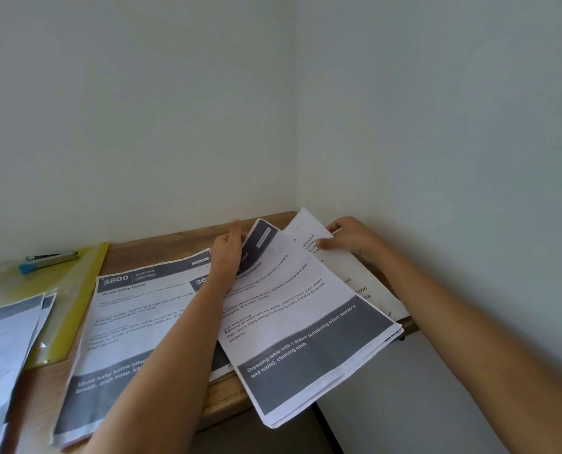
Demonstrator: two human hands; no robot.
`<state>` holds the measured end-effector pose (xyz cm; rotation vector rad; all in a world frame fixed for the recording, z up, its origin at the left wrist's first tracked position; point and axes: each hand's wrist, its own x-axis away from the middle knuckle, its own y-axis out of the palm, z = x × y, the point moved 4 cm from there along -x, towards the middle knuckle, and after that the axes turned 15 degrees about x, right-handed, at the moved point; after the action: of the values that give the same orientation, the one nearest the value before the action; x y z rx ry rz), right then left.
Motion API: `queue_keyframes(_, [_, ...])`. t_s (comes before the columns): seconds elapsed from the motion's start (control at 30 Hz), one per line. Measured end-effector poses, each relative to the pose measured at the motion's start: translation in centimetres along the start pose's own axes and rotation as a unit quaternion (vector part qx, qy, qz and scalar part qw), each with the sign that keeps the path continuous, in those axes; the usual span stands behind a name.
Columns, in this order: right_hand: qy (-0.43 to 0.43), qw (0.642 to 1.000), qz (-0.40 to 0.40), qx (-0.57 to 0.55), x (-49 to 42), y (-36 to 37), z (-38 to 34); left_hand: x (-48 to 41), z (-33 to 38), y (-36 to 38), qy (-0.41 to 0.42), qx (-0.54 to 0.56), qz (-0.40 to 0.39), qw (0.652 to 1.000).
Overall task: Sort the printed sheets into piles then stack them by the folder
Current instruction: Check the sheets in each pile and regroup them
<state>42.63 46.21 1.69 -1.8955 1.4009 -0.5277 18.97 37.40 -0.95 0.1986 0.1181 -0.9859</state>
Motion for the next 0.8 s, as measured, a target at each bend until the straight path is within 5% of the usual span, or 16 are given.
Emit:
queue_keyframes(0.17, [-0.016,0.989,0.104,0.103,0.0,-3.2,-1.7,0.5,0.7,0.1,0.02,-0.058,-0.014,0.998])
queue_keyframes(0.4, [-0.137,0.933,0.323,0.073,0.6,-7.6,-5.2,1.2,1.2,0.0,0.012,-0.102,-0.056,0.993])
queue_keyframes(0.63, [-0.201,0.828,0.522,-0.039,2.7,-10.9,-8.0,0.3,0.0,-0.1,-0.033,-0.102,-0.053,0.993])
queue_keyframes(0.8, [-0.161,0.793,0.567,-0.151,2.7,-12.9,-8.5,-0.3,0.0,-0.3,-0.036,-0.053,-0.095,0.993])
